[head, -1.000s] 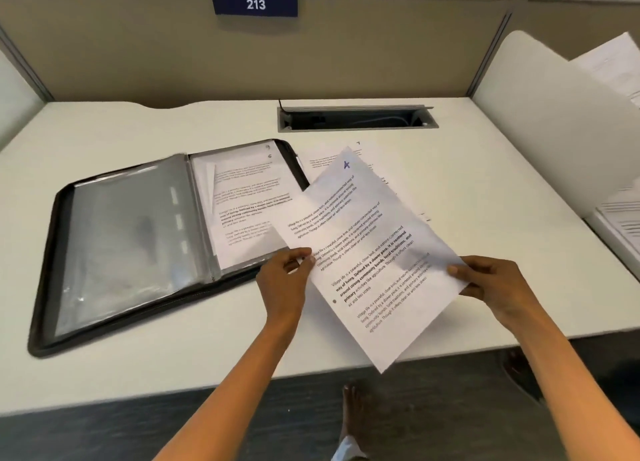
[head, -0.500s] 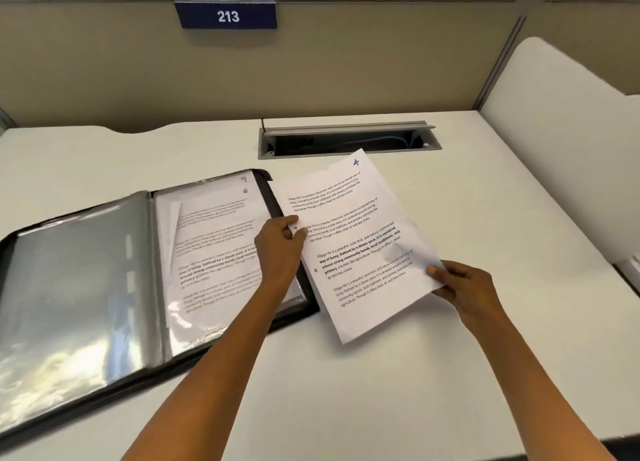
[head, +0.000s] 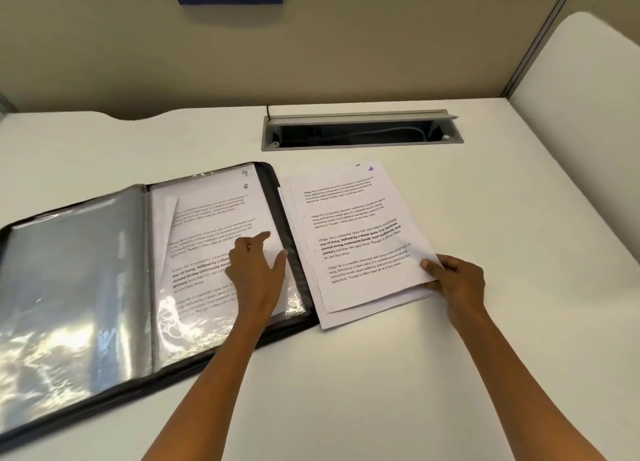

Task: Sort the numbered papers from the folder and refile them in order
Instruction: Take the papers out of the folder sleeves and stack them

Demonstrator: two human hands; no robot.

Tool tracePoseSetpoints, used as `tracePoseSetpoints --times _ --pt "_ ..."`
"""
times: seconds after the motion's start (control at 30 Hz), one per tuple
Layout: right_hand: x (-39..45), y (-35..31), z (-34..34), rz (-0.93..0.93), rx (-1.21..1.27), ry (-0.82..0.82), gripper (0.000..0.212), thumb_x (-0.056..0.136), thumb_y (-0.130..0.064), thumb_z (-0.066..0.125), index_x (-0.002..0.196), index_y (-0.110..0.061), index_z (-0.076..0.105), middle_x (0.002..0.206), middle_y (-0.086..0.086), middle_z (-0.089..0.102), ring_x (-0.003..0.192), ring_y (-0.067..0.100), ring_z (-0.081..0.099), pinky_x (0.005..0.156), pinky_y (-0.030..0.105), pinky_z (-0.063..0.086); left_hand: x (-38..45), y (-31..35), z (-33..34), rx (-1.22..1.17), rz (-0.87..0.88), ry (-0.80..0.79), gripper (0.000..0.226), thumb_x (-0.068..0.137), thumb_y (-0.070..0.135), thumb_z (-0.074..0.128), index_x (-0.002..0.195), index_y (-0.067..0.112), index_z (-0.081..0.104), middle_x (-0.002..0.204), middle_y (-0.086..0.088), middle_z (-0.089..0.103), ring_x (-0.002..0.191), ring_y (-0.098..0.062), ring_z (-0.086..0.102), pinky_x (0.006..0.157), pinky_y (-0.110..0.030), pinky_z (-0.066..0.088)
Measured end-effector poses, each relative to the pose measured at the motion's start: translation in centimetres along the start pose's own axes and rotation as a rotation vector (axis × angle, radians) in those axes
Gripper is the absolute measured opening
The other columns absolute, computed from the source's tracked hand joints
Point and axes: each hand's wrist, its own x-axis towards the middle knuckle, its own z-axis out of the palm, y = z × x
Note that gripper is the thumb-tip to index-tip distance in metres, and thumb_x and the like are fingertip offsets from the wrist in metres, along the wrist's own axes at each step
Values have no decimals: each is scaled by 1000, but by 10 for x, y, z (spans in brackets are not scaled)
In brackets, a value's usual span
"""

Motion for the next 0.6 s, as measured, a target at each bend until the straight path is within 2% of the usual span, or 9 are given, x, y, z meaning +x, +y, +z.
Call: tracePoseSetpoints --times 0.1,0.17,0.23,0.3,0.37,0.47,0.6 --pt "-4 1 0 -76 -73 7 18 77 -4 75 93 -11 71 76 3 68 48 10 63 49 13 50 -17 -17 -11 202 -60 -68 68 80 50 65 137 20 43 127 -11 40 120 -30 35 98 -45 24" --pt "-7 1 0 -111 -117 10 20 77 -5 75 96 -8 72 80 7 69 60 20 67 51 13 50 -29 -24 -15 294 -53 -80 79 76 60 63 139 20 39 126 -11 39 117 -29 35 95 -45 26" --pt "-8 0 2 -137 -204 23 24 77 -9 76 100 -8 72 84 7 70 71 31 68 57 14 52 -36 -30 -17 298 -49 -89 80 74 63 64 138 21 41 123 -9 39 114 -28 37 93 -44 27" --pt "-9 -1 3 -201 -345 40 30 77 -16 78 105 -12 71 89 7 69 82 30 68 76 30 55 -38 -35 -19 229 -28 -91 67 77 54 67 132 21 48 119 -7 43 112 -26 41 92 -40 28" --pt "-14 -3 4 -310 -497 64 36 79 -21 77 112 -14 67 98 10 69 94 29 63 87 39 49 -37 -38 -25 92 -22 -68 44 84 37 67 122 18 58 110 -5 50 107 -24 50 89 -35 32" --pt "-21 -3 8 -483 -669 117 42 82 -25 74 120 -11 62 110 13 65 109 35 49 91 43 38 -35 -39 -38 -101 -114 15 26 89 21 63 113 11 65 103 -4 62 94 -18 57 78 -24 33" --pt "-43 -11 33 -635 -724 133 37 82 -22 74 116 -10 65 114 19 61 109 40 45 91 47 36 -34 -42 -60 -313 -198 154 20 88 24 64 103 12 70 94 -2 69 88 -16 62 79 -24 40"
